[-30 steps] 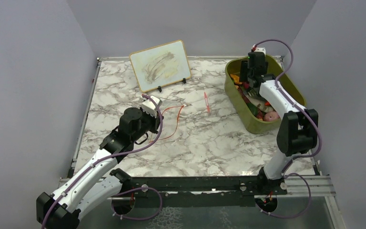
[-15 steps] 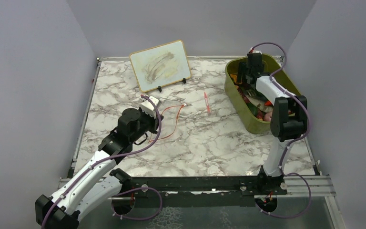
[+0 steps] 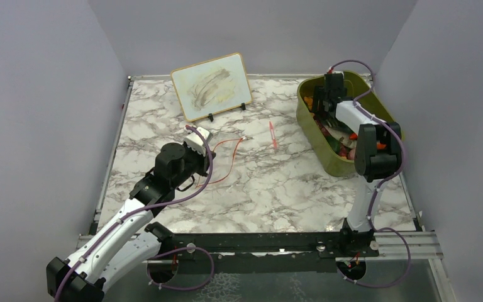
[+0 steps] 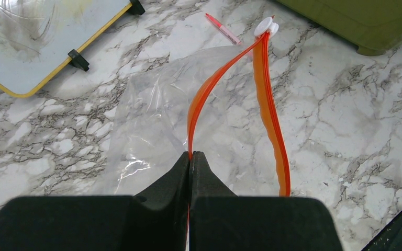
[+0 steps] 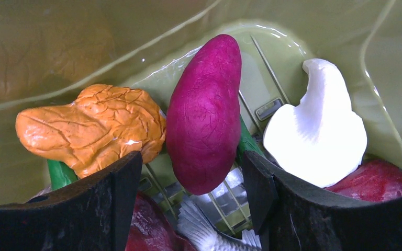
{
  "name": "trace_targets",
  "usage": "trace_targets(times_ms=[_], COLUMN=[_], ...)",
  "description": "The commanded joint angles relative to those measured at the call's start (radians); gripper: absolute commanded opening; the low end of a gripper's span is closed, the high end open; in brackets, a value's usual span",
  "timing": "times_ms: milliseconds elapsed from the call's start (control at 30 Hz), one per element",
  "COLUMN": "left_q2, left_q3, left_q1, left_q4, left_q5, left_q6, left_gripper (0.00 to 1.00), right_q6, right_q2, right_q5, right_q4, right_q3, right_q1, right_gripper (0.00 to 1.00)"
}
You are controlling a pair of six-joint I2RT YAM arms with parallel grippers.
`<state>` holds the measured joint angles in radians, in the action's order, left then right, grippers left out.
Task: Place the food in the zip-top bag and seal the zipper
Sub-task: Pick up the fake vegetable from the bin.
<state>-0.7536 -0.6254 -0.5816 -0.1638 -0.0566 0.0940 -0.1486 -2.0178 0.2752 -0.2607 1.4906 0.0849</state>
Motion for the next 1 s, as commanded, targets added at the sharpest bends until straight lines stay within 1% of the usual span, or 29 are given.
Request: trace_targets(times_ms=[0,167,300,333,433,500,633,767,967], left_q2=[0.018,0.017,0.017,0.018,0.015,0.012,0.002,0.002,0.008], left_q3=[0.013,0.013,0.018,0.018,0.020,0.024,0.023,0.023,0.024], left_q1=[0.003,0.003,0.002,0.003,0.003,0.003,0.003,0.003,0.003], left_q4=[0.027,0.029,0.033,0.035,0.038,0.048,0.049,0.048,0.045], left_q5=[-0.012,-0.003,-0.005,-0.009,-0.015,-0.010,-0.015,0.010,0.020], left_q6=[-0.014,-0.014,-0.012,-0.011,-0.008,-0.007,-0.009,-0.011,-0.012], left_gripper=[0.00,0.00,0.00,0.00,0.00,0.00,0.00,0.00,0.00], right_q6=[-0.005,-0.003,-0.005,-0.004,0.000,0.003,0.009,0.000,0.010], right_q2=[-0.024,-0.028,-0.028,-0.028,-0.037,-0.045,-0.060,-0.074,-0.049], right_q5=[0.008,0.007,0.007,0.011,0.024,0.018,0.006,0.003,0.011], right_q4=[0.024,0.034,0.029,0.029,0.026,0.024,0.022,0.016,0.029], right_q3=[0.038,0.027,0.028,0.027,0.031,0.039,0.056,0.063,0.043], right_q1=[-0.007,-0.009,-0.009,-0.008,-0.010,-0.010,-0.010,-0.011,-0.011], right_gripper=[0.70,0.63,0.61,0.61,0.66,0.68,0.67,0.65,0.45])
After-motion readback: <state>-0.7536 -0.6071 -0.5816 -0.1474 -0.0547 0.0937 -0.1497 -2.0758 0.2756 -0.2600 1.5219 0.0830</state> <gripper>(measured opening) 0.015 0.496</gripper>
